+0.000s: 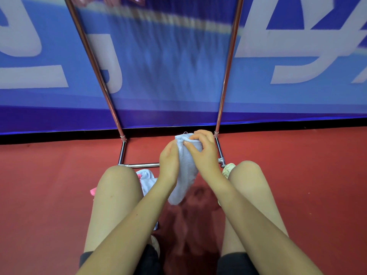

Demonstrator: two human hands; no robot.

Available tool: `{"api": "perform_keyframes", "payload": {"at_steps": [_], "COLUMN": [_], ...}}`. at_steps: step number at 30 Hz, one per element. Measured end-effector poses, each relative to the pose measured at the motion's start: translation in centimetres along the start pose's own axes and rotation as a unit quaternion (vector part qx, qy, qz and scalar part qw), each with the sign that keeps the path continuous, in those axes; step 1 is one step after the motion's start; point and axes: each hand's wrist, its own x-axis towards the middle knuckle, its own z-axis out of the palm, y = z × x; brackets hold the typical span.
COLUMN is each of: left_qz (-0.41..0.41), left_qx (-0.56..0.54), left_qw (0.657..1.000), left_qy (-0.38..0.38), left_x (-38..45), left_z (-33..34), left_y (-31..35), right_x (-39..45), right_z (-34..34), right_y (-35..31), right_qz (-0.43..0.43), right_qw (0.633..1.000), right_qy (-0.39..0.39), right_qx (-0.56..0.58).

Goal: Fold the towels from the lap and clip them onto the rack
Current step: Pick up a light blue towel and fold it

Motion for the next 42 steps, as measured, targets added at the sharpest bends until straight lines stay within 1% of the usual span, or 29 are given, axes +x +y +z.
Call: {"api": "perform_keyframes", "payload": {"at_steps": [2,4,6,9,11,13,16,20,24,26,29,31,33,35,38,42], "left_qz": [-0.004,0.001,0.014,0.022,0.008,-0.009,-0.008,0.03,0.095,0.11,0.074,0.014,-0.063,-0.109,-0.109,-0.099], "left_qx": [0.003,-0.019,-0.005,0.028,0.019,0.007,0.007,0.038,0.104,0.112,0.072,0.042,0.011,0.0,-0.015,-0.105], "left_qw": [1.0,1.0,1.0,0.999,1.0,0.999,0.999,0.999,0.99,0.988,0.994,0.997,0.994,0.988,0.991,0.99], "left_qy": [-0.017,-0.008,-0.009,-0.003,0.018,0.036,0.031,0.023,0.01,-0.006,-0.029,-0.056,-0.093,-0.107,-0.077,0.003], "left_x": [0.0,0.2,0.2,0.4,0.9,1.5,1.7,1.4,1.4,1.2,0.6,0.2,-0.1,-0.3,-0.4,0.0], "left_z": [0.6,0.7,0.4,-0.5,-1.2,-1.8,-2.3,-2.7,-3.3,-3.7,-3.8,-3.6,-3.3,-3.0,-2.5,-2.6], "left_y": [0.2,-0.1,-0.2,-0.3,-0.1,0.1,-0.1,0.0,0.4,0.4,0.5,0.4,0.2,-0.2,-0.4,0.3], "right_x": [0.1,0.1,0.3,0.6,0.7,0.6,0.4,0.1,0.0,0.1,0.2,0.2,0.3,0.4,0.3,-0.7], "right_z": [0.0,0.1,0.1,-0.1,-0.1,0.0,0.1,0.2,0.0,-0.2,-0.3,-0.4,-0.5,-0.7,-0.7,0.1], "right_y": [0.1,0.2,0.3,0.1,0.1,0.1,0.0,-0.3,-0.9,-1.2,-1.4,-1.4,-1.4,-1.2,-1.0,-0.8], "right_qz": [0.024,0.033,0.045,0.072,0.092,0.131,0.157,0.154,0.147,0.14,0.133,0.142,0.151,0.161,0.174,0.2], "right_qw": [1.0,0.999,0.999,0.994,0.987,0.976,0.97,0.972,0.97,0.969,0.966,0.961,0.958,0.959,0.96,0.953], "right_qy": [0.001,-0.002,-0.014,-0.057,-0.075,-0.083,-0.096,-0.106,-0.094,-0.094,-0.089,-0.08,-0.067,-0.061,-0.062,-0.079], "right_qx": [0.0,0.001,0.007,0.06,0.109,0.154,0.157,0.143,0.168,0.179,0.204,0.224,0.235,0.225,0.21,0.212]}}
